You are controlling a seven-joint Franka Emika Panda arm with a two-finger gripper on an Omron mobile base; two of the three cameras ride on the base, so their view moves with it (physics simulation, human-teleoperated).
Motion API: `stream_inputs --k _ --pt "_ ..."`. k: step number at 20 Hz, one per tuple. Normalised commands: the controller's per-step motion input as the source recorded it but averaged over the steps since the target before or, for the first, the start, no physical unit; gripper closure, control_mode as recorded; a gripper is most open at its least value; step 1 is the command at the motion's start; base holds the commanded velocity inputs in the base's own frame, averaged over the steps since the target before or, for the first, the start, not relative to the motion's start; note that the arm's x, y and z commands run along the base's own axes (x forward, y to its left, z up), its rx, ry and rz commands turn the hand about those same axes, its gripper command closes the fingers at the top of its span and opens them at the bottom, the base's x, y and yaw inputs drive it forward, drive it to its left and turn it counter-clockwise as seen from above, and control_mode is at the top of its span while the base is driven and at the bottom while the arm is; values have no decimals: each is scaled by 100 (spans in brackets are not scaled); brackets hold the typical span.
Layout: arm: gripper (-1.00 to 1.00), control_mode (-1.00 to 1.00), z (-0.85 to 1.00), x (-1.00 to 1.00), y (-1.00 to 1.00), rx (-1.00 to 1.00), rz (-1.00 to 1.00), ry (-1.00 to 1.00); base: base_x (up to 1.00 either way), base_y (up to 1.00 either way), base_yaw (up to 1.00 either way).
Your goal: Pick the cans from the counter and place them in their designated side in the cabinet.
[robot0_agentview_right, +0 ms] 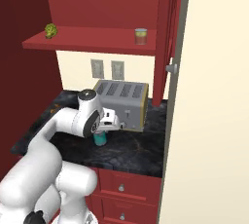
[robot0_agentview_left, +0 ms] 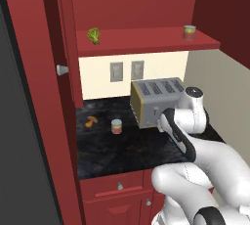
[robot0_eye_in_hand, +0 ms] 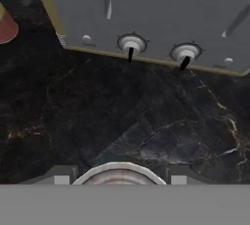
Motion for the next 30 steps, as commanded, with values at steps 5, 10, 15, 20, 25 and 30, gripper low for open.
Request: stream_inputs --k 5,10,15,20,25,30 --pt "100 -100 38 -18 -12 -2 5 -7 0 0 0" --pt "100 -100 42 -16 -11 -2 4 -6 0 0 0" --pt "100 -100 45 -18 -11 -2 3 -1 0 0 0" --pt "100 -100 45 -19 -4 0 1 0 0 0 0" --pt "100 -100 39 -18 0 0 0 -1 0 0 0" --pt "100 -100 36 -13 0 1 0 -6 0 0 0"
